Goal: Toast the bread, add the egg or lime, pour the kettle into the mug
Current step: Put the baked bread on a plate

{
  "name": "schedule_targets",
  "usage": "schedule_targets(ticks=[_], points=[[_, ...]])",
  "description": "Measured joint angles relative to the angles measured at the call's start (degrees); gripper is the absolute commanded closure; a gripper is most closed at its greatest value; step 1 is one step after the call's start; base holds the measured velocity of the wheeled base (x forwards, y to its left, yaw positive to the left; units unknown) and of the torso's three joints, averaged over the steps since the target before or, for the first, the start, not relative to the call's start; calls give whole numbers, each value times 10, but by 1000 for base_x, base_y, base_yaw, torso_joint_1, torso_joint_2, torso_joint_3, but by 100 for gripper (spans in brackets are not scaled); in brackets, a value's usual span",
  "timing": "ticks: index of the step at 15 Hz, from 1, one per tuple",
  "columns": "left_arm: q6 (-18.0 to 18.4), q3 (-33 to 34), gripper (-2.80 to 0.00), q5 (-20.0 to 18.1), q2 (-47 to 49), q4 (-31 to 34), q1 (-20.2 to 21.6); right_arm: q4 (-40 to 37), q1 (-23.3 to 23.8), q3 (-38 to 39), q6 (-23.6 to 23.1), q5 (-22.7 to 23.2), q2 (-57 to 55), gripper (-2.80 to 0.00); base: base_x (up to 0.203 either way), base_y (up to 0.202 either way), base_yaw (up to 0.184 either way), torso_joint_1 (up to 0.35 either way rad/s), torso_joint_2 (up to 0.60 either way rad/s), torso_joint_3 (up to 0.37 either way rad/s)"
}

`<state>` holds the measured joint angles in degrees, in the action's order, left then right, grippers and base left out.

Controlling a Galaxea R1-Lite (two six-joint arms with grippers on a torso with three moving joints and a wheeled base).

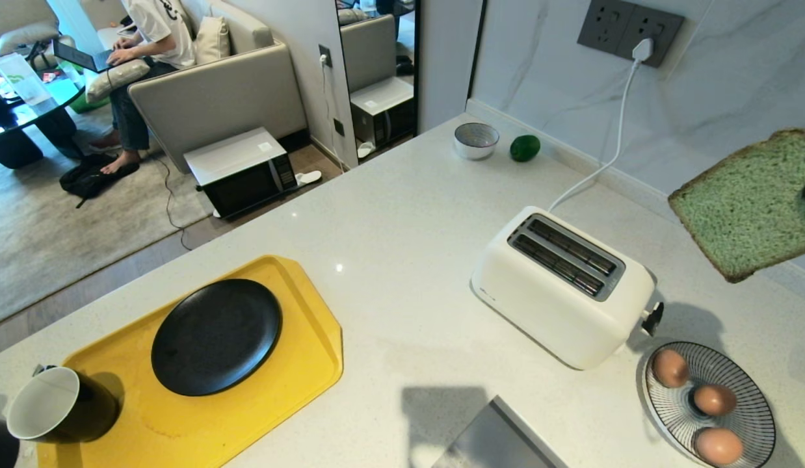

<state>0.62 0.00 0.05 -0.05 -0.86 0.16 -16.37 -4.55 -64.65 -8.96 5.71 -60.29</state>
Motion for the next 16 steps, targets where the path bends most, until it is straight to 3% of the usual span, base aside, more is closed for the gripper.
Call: schedule_targets(ticks=[4, 16], points=[[0, 0, 0, 0, 0, 0, 0, -2, 0, -1, 8, -58, 49, 0, 0, 0, 0, 0, 0, 0], [0, 0, 0, 0, 0, 0, 0, -41, -6, -55, 14, -92, 74, 0, 0, 0, 0, 0, 0, 0]])
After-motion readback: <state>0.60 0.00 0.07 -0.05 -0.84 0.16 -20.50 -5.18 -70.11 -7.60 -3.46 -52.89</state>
